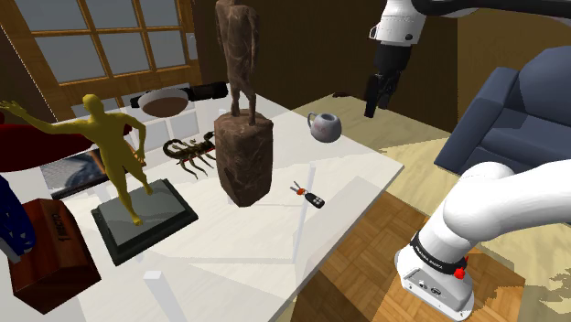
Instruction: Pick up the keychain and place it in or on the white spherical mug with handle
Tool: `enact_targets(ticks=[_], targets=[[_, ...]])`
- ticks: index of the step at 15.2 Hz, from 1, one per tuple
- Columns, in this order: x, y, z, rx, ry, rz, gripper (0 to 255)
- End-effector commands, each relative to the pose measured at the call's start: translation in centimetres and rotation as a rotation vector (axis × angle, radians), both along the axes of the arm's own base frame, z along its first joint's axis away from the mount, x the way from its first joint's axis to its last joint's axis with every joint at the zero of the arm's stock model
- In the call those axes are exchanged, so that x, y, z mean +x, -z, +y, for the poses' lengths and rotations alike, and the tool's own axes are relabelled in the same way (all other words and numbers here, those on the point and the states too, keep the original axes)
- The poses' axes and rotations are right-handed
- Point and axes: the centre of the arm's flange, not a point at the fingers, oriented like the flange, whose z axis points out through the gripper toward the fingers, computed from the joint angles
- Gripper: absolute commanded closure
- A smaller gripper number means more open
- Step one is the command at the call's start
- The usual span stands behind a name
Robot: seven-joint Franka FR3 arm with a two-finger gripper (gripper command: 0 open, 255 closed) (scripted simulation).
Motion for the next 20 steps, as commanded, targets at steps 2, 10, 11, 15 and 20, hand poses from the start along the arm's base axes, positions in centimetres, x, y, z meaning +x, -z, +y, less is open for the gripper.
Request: enact_targets(ticks=[2,10,11,15,20], targets=[[0.3,1.1,0.7,0.0,-0.003,-0.001,0],[2.2,9.5,6.8,-0.001,-0.03,-0.013,0],[2.5,10.5,7.5,-0.001,-0.033,-0.014,0],[3.4,14.7,10.5,-0.001,-0.046,-0.02,0],[4.6,20.0,14.3,-0.002,-0.062,-0.027,0]])
